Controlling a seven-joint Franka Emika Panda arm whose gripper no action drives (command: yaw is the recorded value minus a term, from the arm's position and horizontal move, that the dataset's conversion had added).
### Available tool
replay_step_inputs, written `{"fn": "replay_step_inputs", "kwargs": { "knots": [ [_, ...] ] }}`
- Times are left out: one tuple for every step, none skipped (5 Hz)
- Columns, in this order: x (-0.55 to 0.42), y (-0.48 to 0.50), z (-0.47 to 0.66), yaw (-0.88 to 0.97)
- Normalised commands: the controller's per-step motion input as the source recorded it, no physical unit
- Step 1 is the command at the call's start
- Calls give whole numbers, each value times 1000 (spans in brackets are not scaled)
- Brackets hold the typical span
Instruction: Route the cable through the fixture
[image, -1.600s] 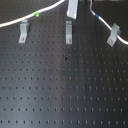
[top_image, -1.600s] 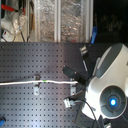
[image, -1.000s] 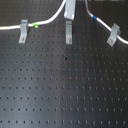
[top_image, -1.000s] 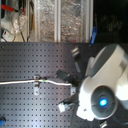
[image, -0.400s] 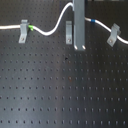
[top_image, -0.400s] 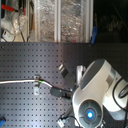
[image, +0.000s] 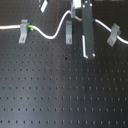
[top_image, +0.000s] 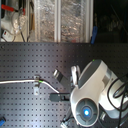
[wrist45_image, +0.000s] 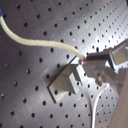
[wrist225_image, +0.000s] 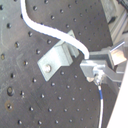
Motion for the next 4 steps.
{"fn": "replay_step_inputs", "kwargs": {
  "knots": [
    [-281,-68,235,-606],
    [-365,-129,138,-114],
    [-6,14,0,0],
    [-249,244,274,266]
  ]
}}
